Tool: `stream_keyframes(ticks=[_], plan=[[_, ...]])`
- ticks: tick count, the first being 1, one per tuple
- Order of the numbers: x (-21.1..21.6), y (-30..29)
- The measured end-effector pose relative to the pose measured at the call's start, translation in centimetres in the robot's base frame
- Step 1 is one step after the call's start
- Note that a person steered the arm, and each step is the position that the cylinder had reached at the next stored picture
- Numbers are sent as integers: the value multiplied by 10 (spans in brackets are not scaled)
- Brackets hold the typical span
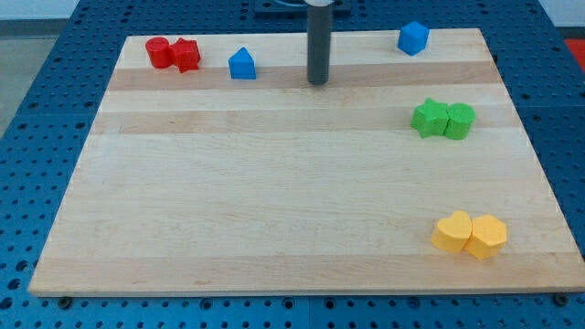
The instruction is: Push the blue triangle up
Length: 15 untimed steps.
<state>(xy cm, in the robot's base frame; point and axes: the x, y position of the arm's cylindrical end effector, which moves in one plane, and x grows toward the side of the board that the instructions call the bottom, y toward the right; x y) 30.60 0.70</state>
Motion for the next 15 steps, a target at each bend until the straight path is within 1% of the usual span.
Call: stream_keyframes(ticks=[3,5,6,7,13,15], plan=[[7,-87],[5,-115],[-4,-115],[-23,-115],[-87,-116],[-86,-111]])
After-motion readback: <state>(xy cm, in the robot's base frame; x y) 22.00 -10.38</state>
